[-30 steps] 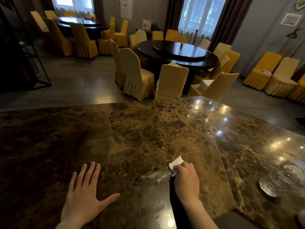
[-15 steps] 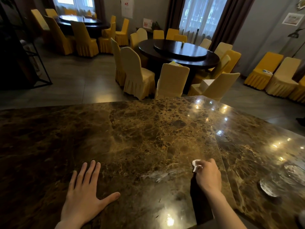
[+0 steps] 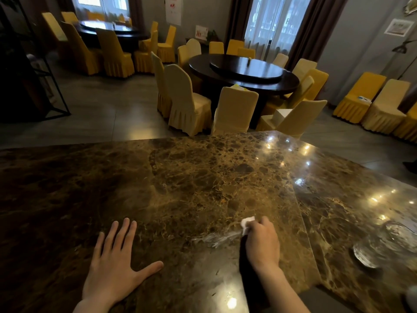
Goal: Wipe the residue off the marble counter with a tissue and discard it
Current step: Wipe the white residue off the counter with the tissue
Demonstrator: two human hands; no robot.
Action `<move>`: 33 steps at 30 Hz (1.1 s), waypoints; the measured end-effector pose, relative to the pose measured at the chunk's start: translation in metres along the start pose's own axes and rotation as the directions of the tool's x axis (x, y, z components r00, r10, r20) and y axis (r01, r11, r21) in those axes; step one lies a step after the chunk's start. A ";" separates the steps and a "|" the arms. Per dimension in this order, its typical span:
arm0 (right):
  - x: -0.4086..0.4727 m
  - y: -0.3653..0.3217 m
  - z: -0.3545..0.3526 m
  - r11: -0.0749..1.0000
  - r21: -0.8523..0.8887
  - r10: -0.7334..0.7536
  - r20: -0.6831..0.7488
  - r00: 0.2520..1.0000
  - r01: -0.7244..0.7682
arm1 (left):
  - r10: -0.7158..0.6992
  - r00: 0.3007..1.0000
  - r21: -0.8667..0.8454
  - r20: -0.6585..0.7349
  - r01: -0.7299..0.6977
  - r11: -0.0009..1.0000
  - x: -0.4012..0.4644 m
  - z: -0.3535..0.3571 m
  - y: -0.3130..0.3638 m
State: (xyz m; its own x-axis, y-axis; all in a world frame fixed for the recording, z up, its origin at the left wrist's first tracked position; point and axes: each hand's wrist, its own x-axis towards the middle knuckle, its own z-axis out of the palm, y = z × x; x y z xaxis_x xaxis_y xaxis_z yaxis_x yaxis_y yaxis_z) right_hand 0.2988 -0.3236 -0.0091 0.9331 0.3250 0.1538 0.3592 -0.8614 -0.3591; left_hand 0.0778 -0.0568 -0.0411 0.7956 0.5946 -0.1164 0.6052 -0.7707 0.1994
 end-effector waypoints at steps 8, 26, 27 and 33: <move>-0.021 -0.037 0.012 0.964 0.148 -0.241 0.127 0.962 0.222 | -0.005 1.000 0.018 0.030 0.005 1.000 -0.001 -0.004 0.002; -0.020 -0.020 0.014 0.959 0.014 -0.283 0.066 0.957 0.282 | -0.004 0.999 -0.010 0.035 0.004 1.000 -0.001 -0.005 0.000; -0.020 -0.020 0.015 0.956 0.027 -0.292 0.079 0.953 0.291 | -0.004 0.999 -0.004 0.033 0.004 1.000 -0.002 -0.004 0.001; 0.008 0.001 -0.001 0.998 -0.016 0.063 0.000 0.998 -0.063 | -0.027 0.999 -0.010 0.032 0.027 1.000 -0.007 -0.002 -0.006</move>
State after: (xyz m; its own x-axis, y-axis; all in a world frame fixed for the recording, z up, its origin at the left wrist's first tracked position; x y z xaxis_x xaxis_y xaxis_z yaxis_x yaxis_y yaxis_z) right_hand 0.3069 -0.3221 -0.0069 0.9539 0.2700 0.1313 0.2995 -0.8864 -0.3531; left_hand 0.0687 -0.0559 -0.0400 0.7797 0.6072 -0.1530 0.6261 -0.7521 0.2056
